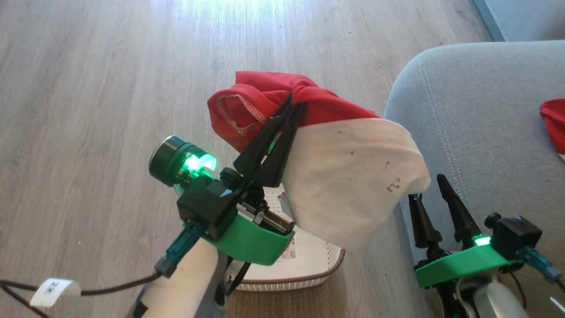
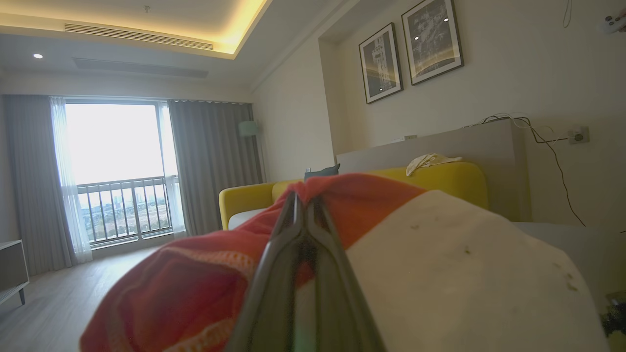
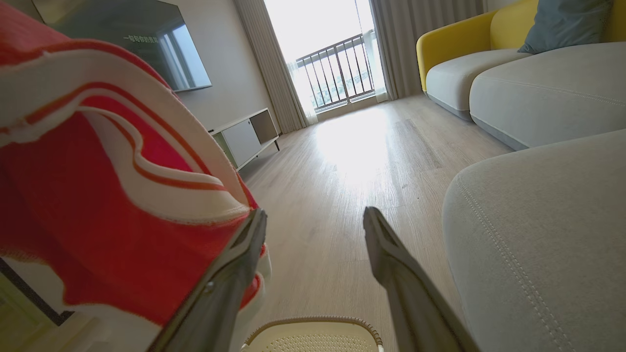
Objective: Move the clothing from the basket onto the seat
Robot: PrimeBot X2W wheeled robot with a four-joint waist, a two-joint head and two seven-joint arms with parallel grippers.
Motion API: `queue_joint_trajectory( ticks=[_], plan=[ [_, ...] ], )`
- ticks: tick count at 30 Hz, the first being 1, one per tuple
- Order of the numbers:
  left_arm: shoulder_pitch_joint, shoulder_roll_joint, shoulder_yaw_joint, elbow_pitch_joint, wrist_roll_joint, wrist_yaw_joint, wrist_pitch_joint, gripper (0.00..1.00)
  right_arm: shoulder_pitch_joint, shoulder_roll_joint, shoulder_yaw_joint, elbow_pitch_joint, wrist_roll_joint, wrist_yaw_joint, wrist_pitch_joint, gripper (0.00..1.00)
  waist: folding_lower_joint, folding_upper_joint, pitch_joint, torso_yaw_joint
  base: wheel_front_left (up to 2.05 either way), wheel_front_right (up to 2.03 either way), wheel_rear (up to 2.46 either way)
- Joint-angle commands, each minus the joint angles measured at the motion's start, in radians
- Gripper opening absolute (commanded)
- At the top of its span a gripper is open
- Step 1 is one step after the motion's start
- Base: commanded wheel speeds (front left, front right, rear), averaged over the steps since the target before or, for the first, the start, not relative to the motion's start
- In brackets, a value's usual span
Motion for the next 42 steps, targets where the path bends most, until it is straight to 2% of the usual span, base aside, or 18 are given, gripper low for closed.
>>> queue_joint_trajectory(
  ticks=[1, 12, 17, 23, 29, 33, 42],
  plan=[
    [-0.028, 0.003, 0.033, -0.042, 0.000, 0.009, -0.005, 0.00, -0.017, 0.000, 0.016, -0.028, -0.007, 0.007, -0.002, 1.00, 0.0001, 0.0000, 0.000, 0.000, 0.00, 0.00, 0.00],
    [-0.032, 0.003, 0.042, -0.047, 0.001, 0.015, -0.005, 0.00, -0.022, -0.011, 0.020, -0.027, -0.013, 0.007, -0.002, 1.00, 0.0001, 0.0000, -0.006, -0.005, 0.00, 0.00, 0.00],
    [-0.031, 0.003, 0.049, -0.039, 0.002, 0.011, -0.005, 0.00, -0.026, -0.040, 0.037, -0.054, -0.047, 0.007, -0.002, 1.00, 0.0001, 0.0000, -0.007, -0.011, 0.00, 0.00, 0.00],
    [-0.027, 0.003, 0.055, -0.030, 0.003, 0.008, -0.005, 0.00, -0.029, -0.125, 0.119, -0.118, -0.133, 0.007, -0.002, 1.00, 0.0001, 0.0000, -0.006, -0.016, 0.00, 0.00, 0.00],
    [-0.021, 0.003, 0.051, -0.016, 0.004, 0.000, -0.005, 0.00, -0.035, -0.235, 0.234, -0.242, -0.208, 0.007, -0.002, 1.00, 0.0001, 0.0000, 0.001, -0.014, 0.00, 0.00, 0.00],
    [-0.020, 0.003, 0.045, -0.006, 0.004, -0.008, -0.005, 0.00, -0.042, -0.278, 0.285, -0.303, -0.265, 0.007, -0.002, 1.00, 0.0001, 0.0000, 0.008, -0.012, 0.00, 0.00, 0.00],
    [-0.028, 0.003, 0.013, 0.020, 0.004, -0.043, -0.005, 0.00, -0.049, -0.269, 0.232, -0.343, -0.356, 0.007, -0.002, 1.00, 0.0001, 0.0000, 0.020, -0.006, 0.00, 0.00, 0.00]
  ],
)
